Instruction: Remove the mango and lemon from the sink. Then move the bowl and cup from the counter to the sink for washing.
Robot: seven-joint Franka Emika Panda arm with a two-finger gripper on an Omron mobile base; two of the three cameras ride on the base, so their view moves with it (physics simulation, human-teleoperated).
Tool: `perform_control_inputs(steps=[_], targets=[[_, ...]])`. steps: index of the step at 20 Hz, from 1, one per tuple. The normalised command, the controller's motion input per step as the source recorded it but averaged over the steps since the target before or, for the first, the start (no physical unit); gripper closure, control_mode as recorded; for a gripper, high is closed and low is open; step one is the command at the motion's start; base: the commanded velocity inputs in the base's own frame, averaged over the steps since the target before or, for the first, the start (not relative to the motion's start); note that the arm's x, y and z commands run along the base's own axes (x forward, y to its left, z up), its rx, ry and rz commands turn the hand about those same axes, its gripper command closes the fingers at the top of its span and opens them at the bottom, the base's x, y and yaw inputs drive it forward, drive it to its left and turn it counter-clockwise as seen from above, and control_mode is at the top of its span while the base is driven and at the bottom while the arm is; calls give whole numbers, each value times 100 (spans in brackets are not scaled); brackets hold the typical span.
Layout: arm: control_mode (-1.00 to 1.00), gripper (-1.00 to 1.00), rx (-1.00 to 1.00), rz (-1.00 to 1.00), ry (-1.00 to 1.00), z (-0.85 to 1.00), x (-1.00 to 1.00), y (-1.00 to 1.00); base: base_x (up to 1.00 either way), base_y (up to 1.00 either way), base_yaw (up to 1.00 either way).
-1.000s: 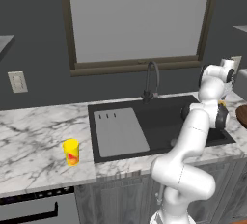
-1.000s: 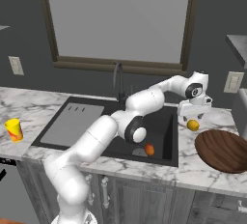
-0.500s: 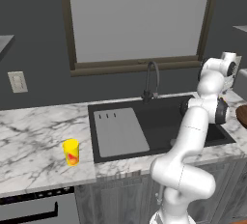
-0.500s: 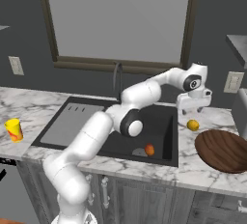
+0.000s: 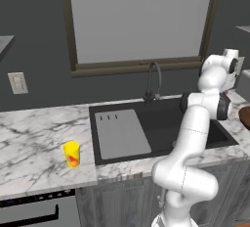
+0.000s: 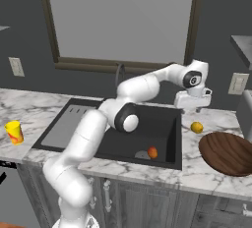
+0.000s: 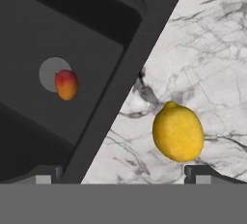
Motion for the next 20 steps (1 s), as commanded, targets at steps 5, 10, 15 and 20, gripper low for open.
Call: perform_control_inputs(steps=[5,10,15,20], targets=[[-100,-100,0,0,0,5,-30,39,0,0,0],[-100,-100,-3,-2,0,12,-31,37,0,0,0],[-100,-100,-6,-5,-5,5,-35,37,0,0,0],[-100,-100,-9,-11,-5,0,-29,38,0,0,0]])
